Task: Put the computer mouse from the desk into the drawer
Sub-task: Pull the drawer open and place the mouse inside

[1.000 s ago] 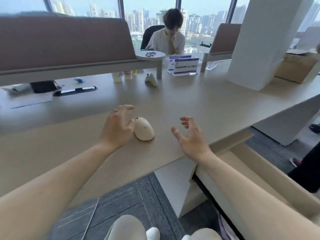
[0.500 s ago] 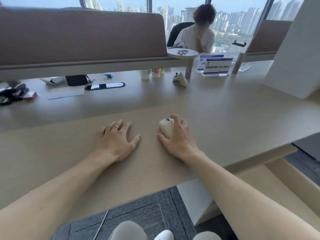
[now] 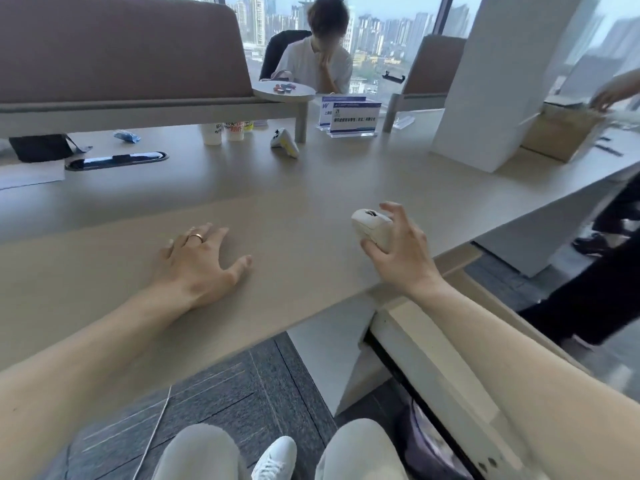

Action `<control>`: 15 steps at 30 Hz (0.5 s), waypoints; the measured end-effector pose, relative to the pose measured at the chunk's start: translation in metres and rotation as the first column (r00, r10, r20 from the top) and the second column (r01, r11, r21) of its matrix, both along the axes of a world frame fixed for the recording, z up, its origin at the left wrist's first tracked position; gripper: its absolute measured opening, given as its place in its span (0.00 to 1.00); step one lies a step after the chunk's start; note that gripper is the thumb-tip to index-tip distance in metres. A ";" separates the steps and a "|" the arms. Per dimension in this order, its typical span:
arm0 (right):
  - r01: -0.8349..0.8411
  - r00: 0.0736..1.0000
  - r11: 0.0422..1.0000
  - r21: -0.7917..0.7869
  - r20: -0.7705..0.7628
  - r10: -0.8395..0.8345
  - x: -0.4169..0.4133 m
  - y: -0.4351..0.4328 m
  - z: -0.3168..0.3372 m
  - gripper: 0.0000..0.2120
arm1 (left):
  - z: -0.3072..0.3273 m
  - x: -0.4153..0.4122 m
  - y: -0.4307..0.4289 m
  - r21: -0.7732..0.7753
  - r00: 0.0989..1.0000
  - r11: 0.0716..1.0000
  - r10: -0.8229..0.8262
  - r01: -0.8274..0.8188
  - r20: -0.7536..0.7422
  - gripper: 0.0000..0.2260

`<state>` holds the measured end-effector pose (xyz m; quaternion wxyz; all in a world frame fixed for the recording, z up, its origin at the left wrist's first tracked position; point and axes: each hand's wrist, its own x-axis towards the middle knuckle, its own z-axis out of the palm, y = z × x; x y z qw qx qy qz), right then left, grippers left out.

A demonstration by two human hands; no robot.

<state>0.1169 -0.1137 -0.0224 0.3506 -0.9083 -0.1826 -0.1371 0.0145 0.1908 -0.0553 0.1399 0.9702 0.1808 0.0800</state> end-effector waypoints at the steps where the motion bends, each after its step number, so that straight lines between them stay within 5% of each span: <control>1: 0.043 0.999 0.999 0.001 -0.010 -0.043 -0.001 -0.026 0.001 0.29 | 0.001 0.003 -0.013 -0.012 0.999 0.999 -0.036 0.036 0.007 0.41; 10: 0.376 0.920 0.927 0.013 -0.125 -0.372 -0.032 -0.194 -0.034 0.29 | 0.002 0.023 -0.151 -0.063 0.863 0.865 -0.486 0.497 0.133 0.36; 15: 0.419 0.888 0.908 0.004 -0.211 -0.409 -0.043 -0.226 -0.066 0.30 | -0.002 0.028 -0.223 0.189 0.553 0.591 -0.804 0.785 0.217 0.24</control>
